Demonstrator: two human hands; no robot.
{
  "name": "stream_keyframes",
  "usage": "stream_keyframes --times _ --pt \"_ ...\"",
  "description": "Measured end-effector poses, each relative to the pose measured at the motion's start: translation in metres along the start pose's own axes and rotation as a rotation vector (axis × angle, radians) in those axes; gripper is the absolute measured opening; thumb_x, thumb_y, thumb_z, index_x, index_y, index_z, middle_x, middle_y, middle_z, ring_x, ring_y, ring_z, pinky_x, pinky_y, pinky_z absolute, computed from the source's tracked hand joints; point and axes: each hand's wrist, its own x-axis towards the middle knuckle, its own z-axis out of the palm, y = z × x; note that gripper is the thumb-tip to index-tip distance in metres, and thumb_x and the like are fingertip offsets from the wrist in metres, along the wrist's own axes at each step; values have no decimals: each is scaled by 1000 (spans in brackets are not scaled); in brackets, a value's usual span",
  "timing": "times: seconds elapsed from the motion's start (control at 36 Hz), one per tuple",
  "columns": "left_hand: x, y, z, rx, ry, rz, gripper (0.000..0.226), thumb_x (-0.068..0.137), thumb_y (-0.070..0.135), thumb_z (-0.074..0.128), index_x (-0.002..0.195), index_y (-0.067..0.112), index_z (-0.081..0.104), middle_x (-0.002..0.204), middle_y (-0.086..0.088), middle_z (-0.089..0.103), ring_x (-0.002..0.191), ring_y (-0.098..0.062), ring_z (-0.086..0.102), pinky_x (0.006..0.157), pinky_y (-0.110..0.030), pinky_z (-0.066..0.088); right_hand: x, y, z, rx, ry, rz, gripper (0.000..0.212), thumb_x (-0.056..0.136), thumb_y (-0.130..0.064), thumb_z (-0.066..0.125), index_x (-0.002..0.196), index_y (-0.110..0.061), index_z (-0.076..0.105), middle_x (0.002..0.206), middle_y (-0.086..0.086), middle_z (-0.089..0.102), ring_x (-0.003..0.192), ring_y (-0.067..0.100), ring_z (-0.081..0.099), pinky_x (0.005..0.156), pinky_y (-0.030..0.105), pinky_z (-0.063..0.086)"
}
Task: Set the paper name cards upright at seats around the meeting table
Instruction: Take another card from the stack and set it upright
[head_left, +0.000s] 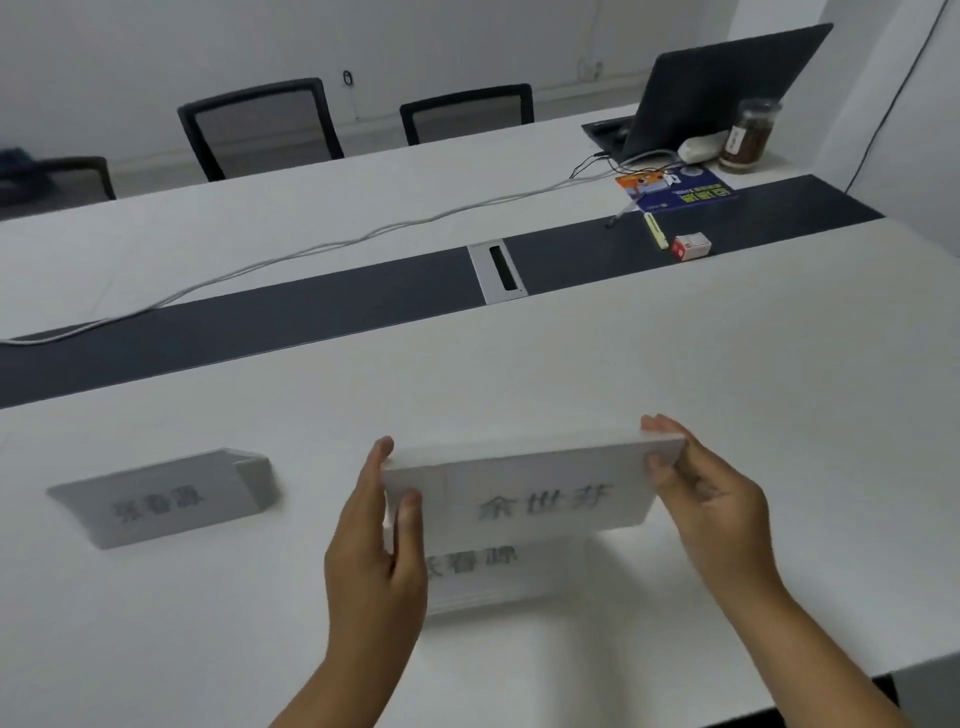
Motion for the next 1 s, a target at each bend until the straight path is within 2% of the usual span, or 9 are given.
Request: stream_keyframes --times 0.08,0.17,0.28,0.36,0.56,0.67,0.81,0.92,1.0 --pt "12 33 36 -45 -38 12 46 82 29 37 128 28 36 117 31 36 111 17 32 85 11 24 23 0 -38 43 143 -21 34 85 -14 54 119 -17 53 105 -32 57 89 -28 49 74 -6 37" --pt "26 60 92 -100 -165 -26 42 92 21 41 134 20 34 122 18 37 115 2 35 88 8 21 49 12 -78 -23 242 -14 34 89 -12 49 122 -12 52 119 -16 49 86 -31 46 71 -8 35" --pt "44 68 183 -219 -379 -249 42 93 12 35 135 14 33 133 6 40 124 -14 39 104 -21 32 78 51 -124 -110 332 65 36 87 -17 54 122 -12 52 124 -5 50 95 -14 46 75 -9 33" --pt "44 60 241 -181 -417 -414 40 90 5 31 130 3 34 136 -17 45 121 -34 44 104 -47 38 89 87 -142 -137 339 171 37 88 -16 53 125 -12 50 131 5 52 108 6 47 88 14 39" --pt "46 24 297 -98 -298 -532 39 86 1 31 124 4 41 130 -19 52 118 -37 47 102 -49 39 113 156 -142 -100 174 341 46 87 -12 53 131 -18 42 133 10 52 123 21 47 97 24 40" --pt "44 16 304 -138 -248 -481 50 91 9 39 138 10 25 145 -7 35 133 -26 33 111 -36 25 116 173 -137 -138 100 341 56 85 -9 55 136 -18 32 131 2 48 121 17 47 87 7 40" --pt "14 1 312 -102 -215 -523 52 90 15 44 138 10 24 146 -9 33 134 -25 31 112 -38 24 100 194 -129 -171 247 365 57 78 -21 62 129 -6 43 130 14 53 118 27 52 96 33 41" --pt "8 -24 316 44 -215 -443 25 87 11 47 110 4 52 113 -14 59 107 -31 53 92 -42 43 102 207 -126 -274 342 332 30 81 -6 58 111 -2 56 112 20 63 101 33 59 80 30 42" --pt "16 -36 318 125 -176 -390 9 84 11 52 80 4 55 86 -13 60 82 -30 54 64 -32 40 114 208 -122 -394 361 268 30 78 -10 60 105 3 60 103 24 64 93 35 59 72 23 36"
